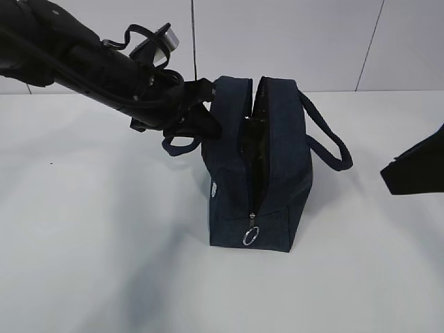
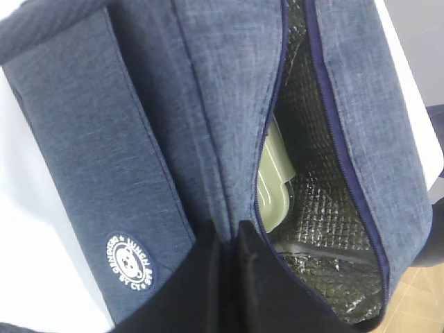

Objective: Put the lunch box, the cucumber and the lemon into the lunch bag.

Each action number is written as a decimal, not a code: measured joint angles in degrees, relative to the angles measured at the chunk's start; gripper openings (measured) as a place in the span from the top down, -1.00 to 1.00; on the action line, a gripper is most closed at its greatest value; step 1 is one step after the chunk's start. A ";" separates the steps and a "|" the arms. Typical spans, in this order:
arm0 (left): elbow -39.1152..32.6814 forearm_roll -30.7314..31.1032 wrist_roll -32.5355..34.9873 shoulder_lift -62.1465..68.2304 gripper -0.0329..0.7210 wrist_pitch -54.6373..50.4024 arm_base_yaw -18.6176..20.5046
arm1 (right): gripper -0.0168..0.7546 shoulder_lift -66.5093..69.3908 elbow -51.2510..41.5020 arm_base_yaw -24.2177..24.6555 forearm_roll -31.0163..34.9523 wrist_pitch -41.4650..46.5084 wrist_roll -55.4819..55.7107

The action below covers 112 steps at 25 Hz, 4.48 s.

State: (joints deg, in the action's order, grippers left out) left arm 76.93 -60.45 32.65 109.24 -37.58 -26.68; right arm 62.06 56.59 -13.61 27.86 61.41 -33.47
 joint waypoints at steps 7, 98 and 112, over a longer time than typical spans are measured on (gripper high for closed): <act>0.00 0.09 0.00 0.00 0.92 0.00 0.00 | 0.24 -4.81 -8.83 0.00 9.73 -5.13 -7.03; 0.00 0.35 0.00 0.00 0.92 0.27 0.00 | -0.16 32.91 -26.56 0.00 75.65 -12.61 -117.63; 0.00 0.35 0.00 0.00 0.92 0.02 0.00 | -0.25 40.48 -21.12 0.00 75.65 -12.46 -117.67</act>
State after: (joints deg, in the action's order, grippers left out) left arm 76.93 -60.10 32.65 109.24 -37.56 -26.68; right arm 102.55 35.47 -13.61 103.51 48.95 -151.13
